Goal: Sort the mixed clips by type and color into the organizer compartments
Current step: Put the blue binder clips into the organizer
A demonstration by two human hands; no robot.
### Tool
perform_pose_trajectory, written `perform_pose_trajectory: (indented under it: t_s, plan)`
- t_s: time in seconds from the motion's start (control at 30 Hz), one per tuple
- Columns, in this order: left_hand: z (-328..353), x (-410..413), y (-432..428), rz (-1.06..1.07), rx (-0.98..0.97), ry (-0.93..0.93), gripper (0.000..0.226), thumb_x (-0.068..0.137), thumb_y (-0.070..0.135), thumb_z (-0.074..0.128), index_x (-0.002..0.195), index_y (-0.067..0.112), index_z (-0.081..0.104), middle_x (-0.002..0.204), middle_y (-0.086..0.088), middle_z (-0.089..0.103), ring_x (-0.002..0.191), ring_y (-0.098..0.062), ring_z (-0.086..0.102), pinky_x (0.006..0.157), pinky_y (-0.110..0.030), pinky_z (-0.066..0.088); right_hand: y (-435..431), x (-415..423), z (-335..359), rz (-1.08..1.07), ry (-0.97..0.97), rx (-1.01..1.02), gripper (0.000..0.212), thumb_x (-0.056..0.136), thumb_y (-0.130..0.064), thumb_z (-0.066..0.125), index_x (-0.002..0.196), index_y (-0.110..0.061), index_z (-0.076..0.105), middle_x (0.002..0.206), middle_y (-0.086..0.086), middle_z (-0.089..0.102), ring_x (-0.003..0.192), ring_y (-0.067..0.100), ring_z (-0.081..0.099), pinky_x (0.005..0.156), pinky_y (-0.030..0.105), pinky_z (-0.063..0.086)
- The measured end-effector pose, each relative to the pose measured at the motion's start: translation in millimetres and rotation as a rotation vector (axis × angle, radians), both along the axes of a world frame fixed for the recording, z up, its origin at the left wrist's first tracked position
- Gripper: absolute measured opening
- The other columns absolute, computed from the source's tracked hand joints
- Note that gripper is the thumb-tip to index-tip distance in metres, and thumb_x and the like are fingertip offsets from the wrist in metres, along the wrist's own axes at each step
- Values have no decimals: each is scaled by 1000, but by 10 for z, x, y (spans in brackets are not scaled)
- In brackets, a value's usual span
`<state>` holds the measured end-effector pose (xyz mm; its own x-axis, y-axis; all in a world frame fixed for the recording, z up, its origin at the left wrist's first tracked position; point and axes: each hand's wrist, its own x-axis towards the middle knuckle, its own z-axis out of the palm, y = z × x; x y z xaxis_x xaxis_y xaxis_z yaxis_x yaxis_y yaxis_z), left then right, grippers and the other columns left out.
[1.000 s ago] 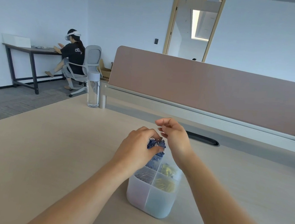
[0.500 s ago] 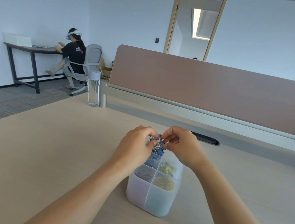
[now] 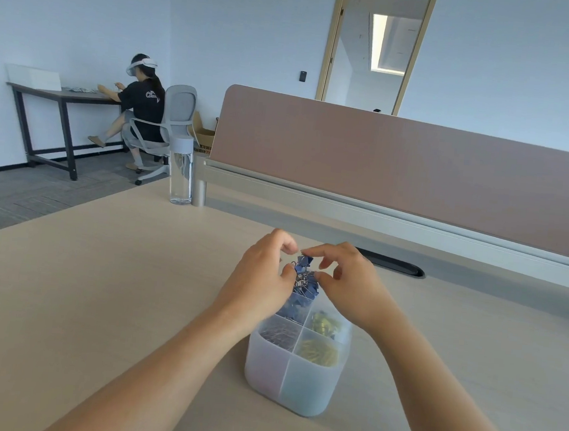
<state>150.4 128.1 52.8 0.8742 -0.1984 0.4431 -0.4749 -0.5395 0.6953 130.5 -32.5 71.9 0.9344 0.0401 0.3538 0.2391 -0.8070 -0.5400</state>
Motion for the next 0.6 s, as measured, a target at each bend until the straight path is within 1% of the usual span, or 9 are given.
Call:
perform_pose_trajectory:
  t_s: [0.07, 0.1, 0.17, 0.23, 0.3, 0.37, 0.4, 0.5, 0.6]
  plan:
    - [5, 7, 6, 5, -11, 32, 30, 93, 10, 54, 118, 27, 53, 120, 15, 57, 107, -9, 55, 91, -28, 47, 5, -4, 2, -6, -21, 19, 27, 91, -13, 61, 108, -32, 70, 100, -7, 57, 73, -1, 48, 66, 8, 34]
    - [2, 18, 11, 4, -15, 68, 31, 94, 11, 53, 121, 28, 55, 121, 15, 58, 104, -9, 57, 91, -27, 47, 2, -9, 8, -9, -28, 27, 23, 90, -15, 63, 104, -32, 72, 99, -8, 58, 71, 2, 49, 65, 11, 36]
    - [-13, 45, 15, -7, -11, 129, 29, 96, 14, 52, 119, 28, 62, 117, 14, 64, 93, -6, 61, 81, -19, 47, -1, -23, 30, -1, -26, 33, 16, 88, -20, 67, 97, -31, 74, 95, -12, 61, 68, 6, 51, 64, 16, 39]
    - [-27, 58, 12, -16, -15, 162, 30, 96, 13, 50, 117, 28, 66, 113, 11, 67, 84, 0, 62, 69, -10, 44, 3, -25, 36, 3, -31, 46, 11, 88, -21, 69, 93, -29, 75, 92, -14, 64, 63, 5, 50, 62, 15, 39]
    - [-20, 40, 5, -30, -41, 179, 39, 96, 10, 46, 126, 32, 59, 117, 12, 64, 83, 0, 60, 63, -6, 41, 24, -16, 22, -11, -41, 35, 8, 87, -21, 69, 92, -26, 73, 90, -13, 64, 61, 3, 50, 58, 11, 38]
    - [-5, 14, 4, -54, -78, 186, 51, 96, 9, 43, 138, 39, 46, 123, 15, 58, 89, -7, 60, 64, -8, 41, 67, -3, -13, -30, -53, 0, 5, 86, -19, 70, 91, -22, 70, 93, -11, 61, 67, 3, 51, 59, 10, 36]
    - [5, 3, 1, -58, -93, 186, 54, 96, 9, 42, 139, 40, 44, 124, 15, 57, 91, -8, 60, 65, -9, 41, 87, 0, -32, -37, -65, -12, 5, 86, -19, 70, 90, -21, 68, 95, -10, 59, 69, 4, 50, 60, 10, 35]
    - [26, -2, 1, -35, -110, 174, 44, 95, 9, 43, 127, 35, 57, 122, 15, 60, 87, -3, 61, 63, -5, 39, 110, -18, -55, -51, -89, 28, 11, 86, -17, 68, 94, -24, 65, 98, -11, 60, 68, 6, 52, 61, 10, 37]
    - [48, 32, 48, -6, -125, 165, 29, 93, 12, 48, 106, 32, 64, 110, 18, 64, 80, 0, 61, 64, -10, 42, 85, -37, -38, -54, -92, 76, 16, 90, -19, 65, 104, -27, 67, 106, -11, 60, 71, 5, 53, 65, 8, 38]
